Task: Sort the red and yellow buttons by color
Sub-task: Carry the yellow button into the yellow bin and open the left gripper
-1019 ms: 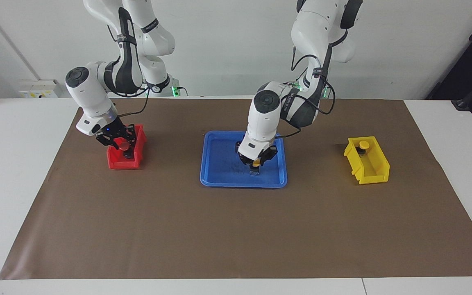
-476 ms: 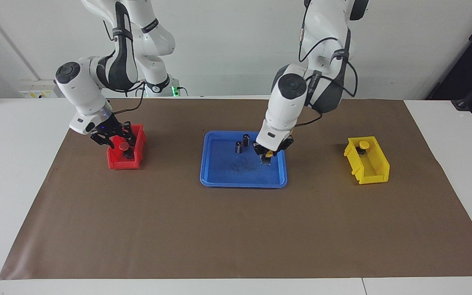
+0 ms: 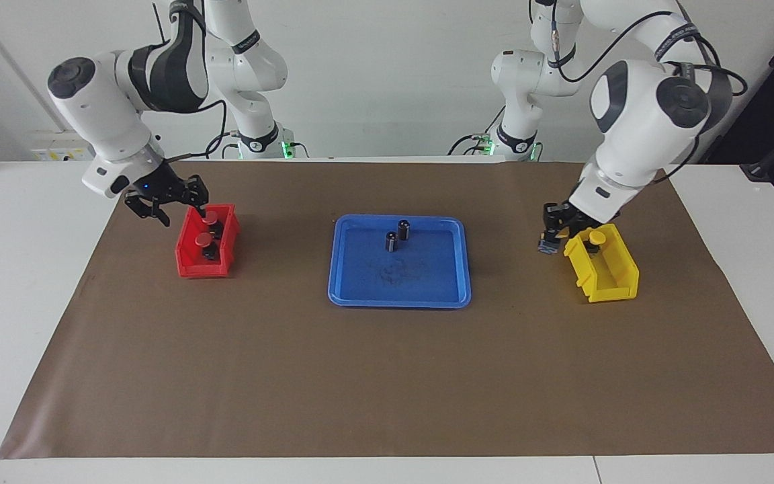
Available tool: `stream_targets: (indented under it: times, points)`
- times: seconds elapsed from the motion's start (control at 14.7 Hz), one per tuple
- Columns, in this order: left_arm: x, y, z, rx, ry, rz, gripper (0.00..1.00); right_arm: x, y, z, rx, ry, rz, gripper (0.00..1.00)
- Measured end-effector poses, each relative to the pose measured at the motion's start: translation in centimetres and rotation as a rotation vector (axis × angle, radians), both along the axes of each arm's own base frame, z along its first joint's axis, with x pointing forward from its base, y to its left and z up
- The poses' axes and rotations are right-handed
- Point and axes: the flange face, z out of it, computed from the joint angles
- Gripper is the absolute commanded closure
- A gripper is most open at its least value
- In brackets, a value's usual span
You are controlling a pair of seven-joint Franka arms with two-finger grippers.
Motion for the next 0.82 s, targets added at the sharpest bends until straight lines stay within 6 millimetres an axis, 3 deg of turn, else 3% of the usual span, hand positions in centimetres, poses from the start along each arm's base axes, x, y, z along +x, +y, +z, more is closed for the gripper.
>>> stream_targets:
  times: [0.2, 0.41, 0.54, 0.82]
  points:
    - [1.0, 5.1, -0.2, 0.037, -0.026, 0.024, 0.98, 0.1, -0.1, 6.5, -0.031, 0.001, -0.037, 0.0]
    - [1.1, 7.8, -1.6, 0.088, -0.008, 0.102, 0.98, 1.0, -0.9, 10.2, -0.077, 0.019, -0.06, 0.0]
    - [1.0, 8.7, -3.3, 0.104, 0.002, 0.231, 0.98, 2.1, -1.3, 11.0, -0.085, 0.025, -0.107, 0.0]
    - [0.2, 10.7, -8.3, 0.113, 0.007, 0.338, 0.98, 3.0, -1.8, 10.4, -0.092, 0.052, -0.15, 0.0]
